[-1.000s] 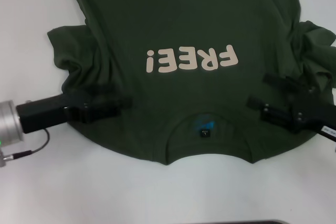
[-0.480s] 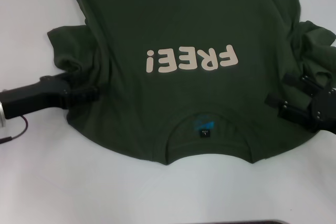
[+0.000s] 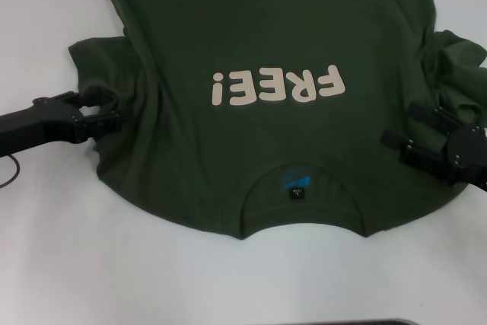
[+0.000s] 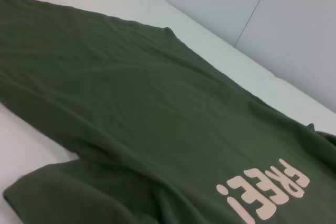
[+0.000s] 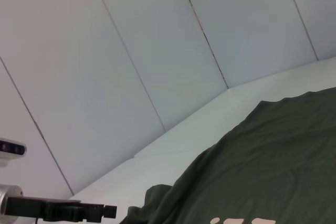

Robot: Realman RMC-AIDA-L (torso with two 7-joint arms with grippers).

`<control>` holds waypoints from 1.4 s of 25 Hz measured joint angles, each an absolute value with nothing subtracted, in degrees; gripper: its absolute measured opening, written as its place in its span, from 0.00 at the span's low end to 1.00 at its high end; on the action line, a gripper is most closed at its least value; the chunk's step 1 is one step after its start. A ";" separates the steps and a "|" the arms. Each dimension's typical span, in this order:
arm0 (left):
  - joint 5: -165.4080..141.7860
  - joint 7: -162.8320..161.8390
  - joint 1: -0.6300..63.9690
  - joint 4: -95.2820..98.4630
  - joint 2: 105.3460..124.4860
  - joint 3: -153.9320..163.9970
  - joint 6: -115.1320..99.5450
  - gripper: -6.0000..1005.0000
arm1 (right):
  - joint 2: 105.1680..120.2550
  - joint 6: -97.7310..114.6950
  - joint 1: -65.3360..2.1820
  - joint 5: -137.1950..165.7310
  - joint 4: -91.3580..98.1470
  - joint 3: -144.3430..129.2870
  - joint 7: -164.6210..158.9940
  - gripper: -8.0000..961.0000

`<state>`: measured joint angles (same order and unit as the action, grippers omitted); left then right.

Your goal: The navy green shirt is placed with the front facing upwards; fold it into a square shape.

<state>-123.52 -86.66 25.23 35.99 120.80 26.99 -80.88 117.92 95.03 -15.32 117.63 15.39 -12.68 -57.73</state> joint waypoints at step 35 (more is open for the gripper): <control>-126.21 -85.37 25.85 33.92 121.34 27.78 -72.93 0.85 | 118.62 94.72 -15.65 117.60 15.17 -12.56 -57.83 0.95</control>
<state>-126.21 -85.37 25.85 33.92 121.34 27.78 -72.93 118.62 94.72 -15.65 117.60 15.17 -12.56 -57.83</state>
